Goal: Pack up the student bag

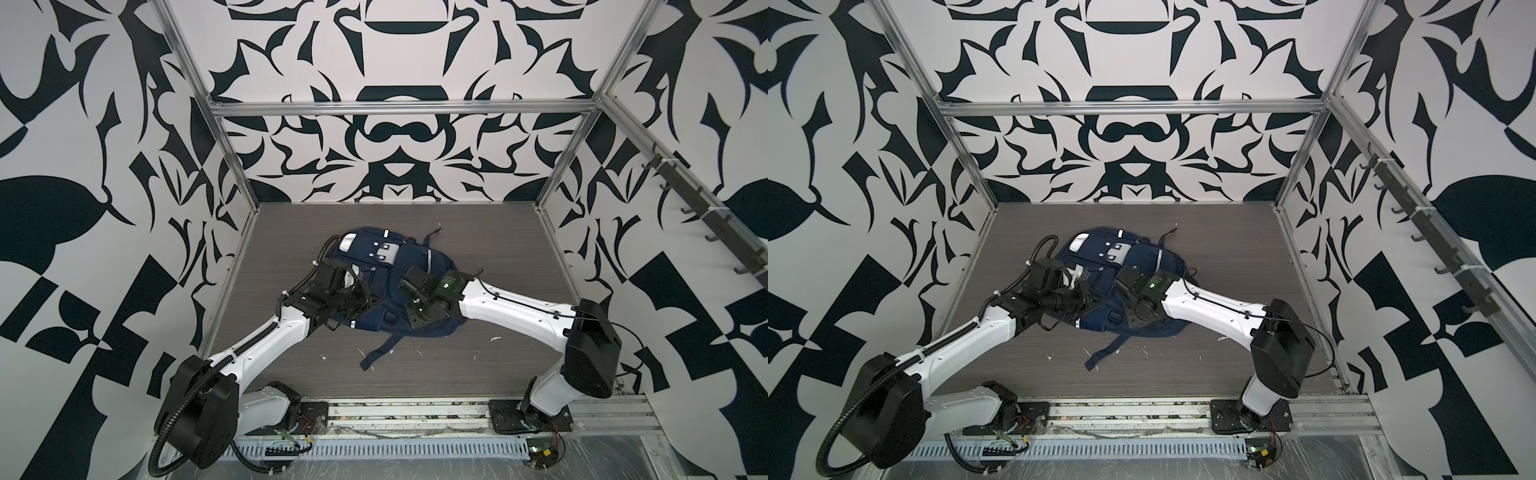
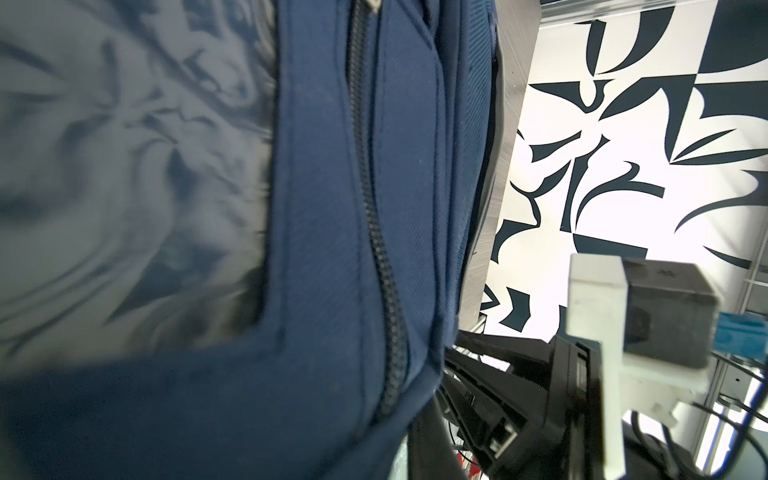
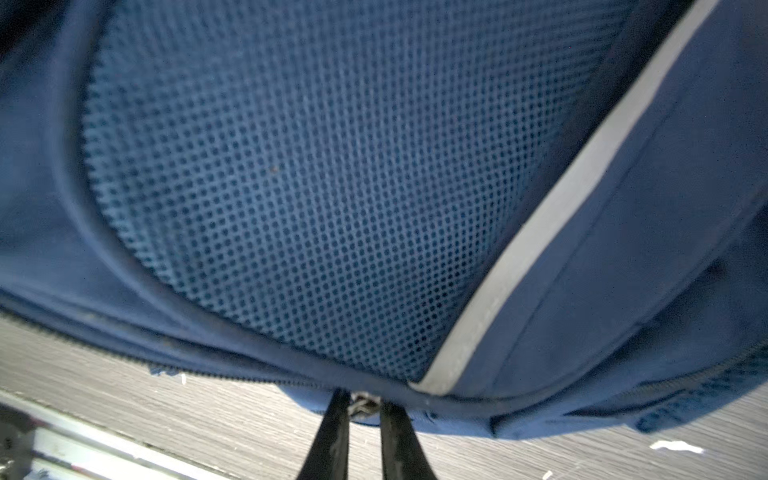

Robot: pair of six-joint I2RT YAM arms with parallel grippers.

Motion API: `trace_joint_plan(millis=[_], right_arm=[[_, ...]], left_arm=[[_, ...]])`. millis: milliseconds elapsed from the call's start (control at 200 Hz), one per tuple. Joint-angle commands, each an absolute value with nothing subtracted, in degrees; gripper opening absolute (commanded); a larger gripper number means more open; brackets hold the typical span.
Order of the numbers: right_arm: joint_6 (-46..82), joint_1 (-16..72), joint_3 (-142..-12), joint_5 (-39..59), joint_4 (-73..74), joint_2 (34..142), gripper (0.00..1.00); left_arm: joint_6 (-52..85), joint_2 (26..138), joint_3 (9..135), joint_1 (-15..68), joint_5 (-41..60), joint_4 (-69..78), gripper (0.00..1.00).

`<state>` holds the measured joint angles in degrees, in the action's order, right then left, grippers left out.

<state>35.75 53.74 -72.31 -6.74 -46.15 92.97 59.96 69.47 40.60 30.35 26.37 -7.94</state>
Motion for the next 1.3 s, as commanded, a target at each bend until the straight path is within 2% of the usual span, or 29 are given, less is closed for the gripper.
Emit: trace_joint_plan(millis=[0,205,270,550,820,1295], right_arm=[[34.9,53.7,-75.4,-14.4,-47.4,92.5,0.16],[35.1,55.3,-75.6,-17.0,-50.7,91.9,0.14],[35.5,55.4,-73.9,-16.0,-48.7,90.3,0.12],[38.8,55.4,-67.7,-14.0,-43.0,85.8,0.13],[38.6,55.4,-67.1,-14.3,-42.6,86.7,0.0],[41.5,51.0,-55.6,-14.0,-41.9,74.8,0.0]], left_arm=[[58.9,68.6,42.2,31.2,31.5,-5.1,0.0],[59.1,68.8,42.1,31.2,31.6,-4.7,0.0],[59.2,68.9,42.0,31.2,31.6,-4.6,0.0],[59.8,68.6,41.2,31.2,31.6,-4.1,0.0],[60.0,67.7,40.4,31.1,31.5,-4.2,0.0],[60.1,61.6,37.6,28.0,26.4,-8.1,0.0]])
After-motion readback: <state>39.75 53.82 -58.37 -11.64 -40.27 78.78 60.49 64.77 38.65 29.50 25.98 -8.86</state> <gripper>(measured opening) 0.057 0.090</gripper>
